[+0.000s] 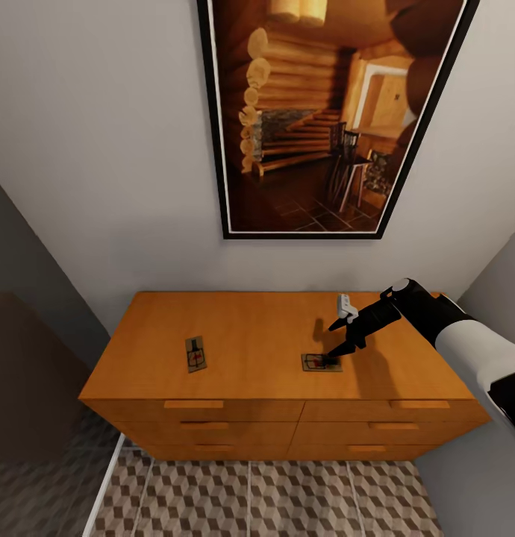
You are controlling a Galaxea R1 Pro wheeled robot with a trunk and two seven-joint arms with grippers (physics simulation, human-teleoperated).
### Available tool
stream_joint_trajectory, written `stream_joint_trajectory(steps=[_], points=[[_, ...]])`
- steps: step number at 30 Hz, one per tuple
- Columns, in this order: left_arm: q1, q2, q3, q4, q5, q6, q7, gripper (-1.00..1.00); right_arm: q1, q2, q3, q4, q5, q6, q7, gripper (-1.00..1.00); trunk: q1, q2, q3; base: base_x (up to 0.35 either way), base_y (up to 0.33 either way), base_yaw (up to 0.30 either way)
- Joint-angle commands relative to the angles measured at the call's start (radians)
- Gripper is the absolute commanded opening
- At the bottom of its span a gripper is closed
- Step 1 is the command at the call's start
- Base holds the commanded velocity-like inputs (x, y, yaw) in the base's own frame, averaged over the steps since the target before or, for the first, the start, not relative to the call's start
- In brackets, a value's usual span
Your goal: Take the four mousetraps from the cabinet in the bathroom and place them on the bathroom floor. Make sure all four end up on the same floor surface, and ensure that at least two of them are either under or directly next to the same bathroom sink.
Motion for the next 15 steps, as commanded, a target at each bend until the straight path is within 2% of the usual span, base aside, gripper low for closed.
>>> stream_joint_trajectory(steps=[1, 15], points=[[-0.002, -0.001, -0.008, 0.005, 0.004, -0.007, 0.004, 1.0, 0.0, -0.001, 0.001, -0.002, 0.001, 0.011, 0.003, 1.0, 0.001, -0.002, -0.002, -0.006, 0.0, 0.0], [-0.002, -0.001, -0.008, 0.005, 0.004, -0.007, 0.004, 1.0, 0.0, -0.001, 0.003, -0.001, 0.001, 0.011, 0.003, 1.0, 0.001, -0.002, -0.007, -0.001, 0.0, 0.0]])
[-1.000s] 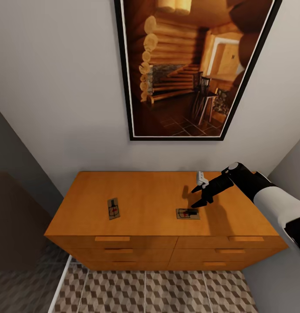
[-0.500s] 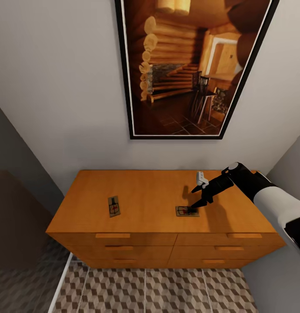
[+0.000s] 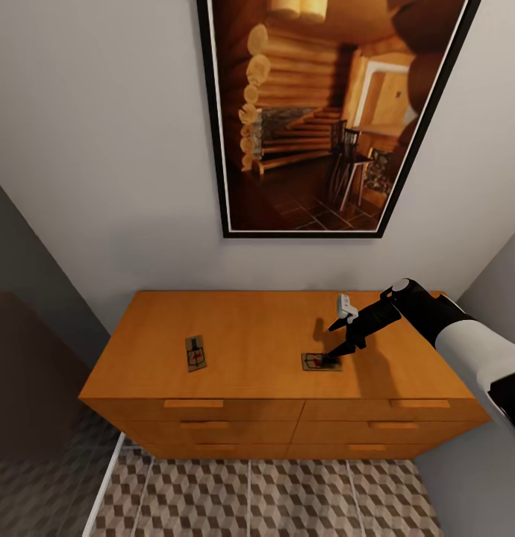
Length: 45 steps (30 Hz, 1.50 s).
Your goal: Take the four mousetraps from the cabinet in the bathroom and place them on the bathroom floor. Make sure all four end up on the same floor surface, and ensure that at least two of them are either under or directly next to the same bathroom sink.
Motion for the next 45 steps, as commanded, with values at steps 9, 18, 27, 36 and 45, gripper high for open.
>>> stream_joint_trajectory(steps=[9, 18, 27, 36, 45], points=[[-0.002, -0.001, -0.008, 0.005, 0.004, -0.007, 0.004, 1.0, 0.0, -0.001, 0.001, -0.002, 0.002, 0.011, -0.007, 1.0, 0.001, -0.002, -0.006, 0.0, 0.0, 0.0], [-0.002, -0.001, -0.008, 0.005, 0.004, -0.007, 0.004, 1.0, 0.0, 0.001, 0.006, -0.007, 0.02, 0.011, -0.061, 1.0, 0.001, -0.002, -0.007, 0.0, 0.0, 0.0], [-0.002, -0.001, -0.008, 0.005, 0.004, -0.007, 0.004, 1.0, 0.0, 0.02, 0.017, -0.014, 0.127, 0.012, -0.081, 1.0, 0.001, -0.002, -0.008, 0.0, 0.0, 0.0], [-0.002, 0.001, -0.008, 0.005, 0.004, -0.007, 0.004, 1.0, 0.0, 0.045, 0.018, -0.016, 0.163, 0.013, -0.084, 1.0, 0.001, -0.002, -0.008, 0.0, 0.0, 0.0], [-0.002, 0.001, -0.008, 0.005, 0.004, -0.007, 0.004, 1.0, 0.0, 0.061, 0.018, -0.016, 0.167, 0.014, -0.084, 1.0, 0.001, -0.002, -0.008, 0.0, 0.0, 0.0]])
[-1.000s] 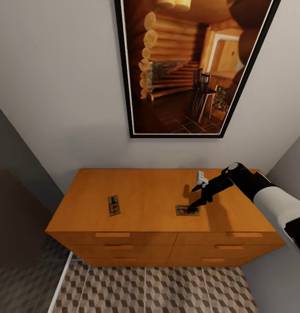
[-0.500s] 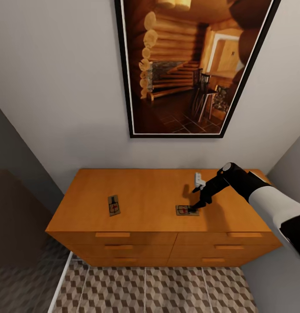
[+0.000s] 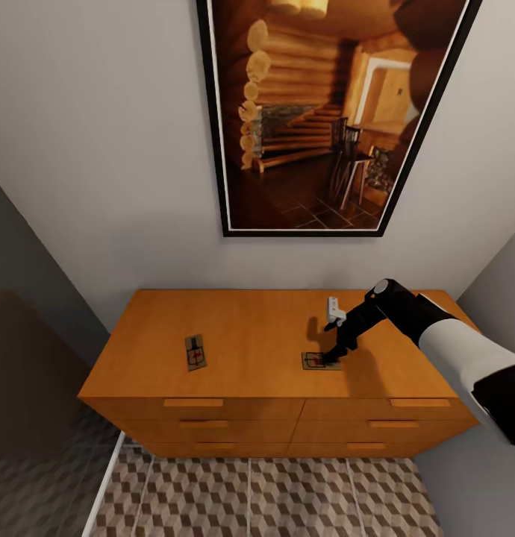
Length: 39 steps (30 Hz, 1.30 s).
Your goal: Take the four mousetraps from the cabinet in the bathroom and place them on the bathroom floor. Make sure all four end up on the same floor surface, and ensure that at least two of them are either under or directly next to the same bathroom sink.
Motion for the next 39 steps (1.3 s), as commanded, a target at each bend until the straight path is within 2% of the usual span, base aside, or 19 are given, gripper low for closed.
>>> stream_joint_trajectory(steps=[1, 39], points=[[-0.002, -0.001, -0.008, 0.005, 0.004, -0.007, 0.004, 1.0, 0.0, -0.001, 0.002, -0.003, 0.0, 0.011, 0.004, 1.0, 0.001, -0.002, -0.002, 0.0, 0.0, 0.0], [-0.002, -0.002, -0.008, 0.005, 0.004, -0.008, 0.003, 1.0, 0.0, 0.003, 0.002, -0.004, 0.002, 0.016, 0.004, 1.0, 0.001, -0.002, -0.002, -0.008, 0.0, 0.0]])
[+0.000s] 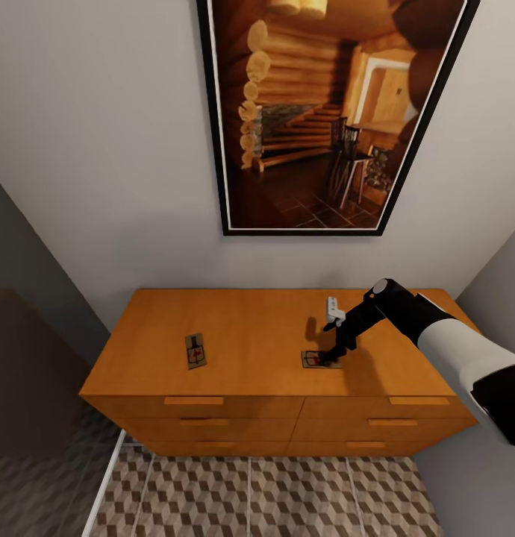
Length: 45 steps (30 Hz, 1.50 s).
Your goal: Take the four mousetraps from the cabinet in the bathroom and place them on the bathroom floor. Make sure all four end up on the same floor surface, and ensure that at least two of them are either under or directly next to the same bathroom sink.
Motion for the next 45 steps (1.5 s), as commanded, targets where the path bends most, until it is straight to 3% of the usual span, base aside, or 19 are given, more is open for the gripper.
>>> stream_joint_trajectory(steps=[1, 45], points=[[-0.002, -0.001, -0.008, 0.005, 0.004, -0.007, 0.004, 1.0, 0.0, -0.001, 0.002, -0.003, 0.0, 0.011, 0.003, 1.0, 0.001, -0.002, -0.002, 0.0, 0.0, 0.0], [-0.002, 0.001, -0.008, 0.005, 0.004, -0.007, 0.003, 1.0, 0.0, 0.005, 0.004, -0.004, 0.001, 0.012, 0.001, 1.0, 0.001, -0.002, -0.002, -0.03, 0.0, 0.0]])
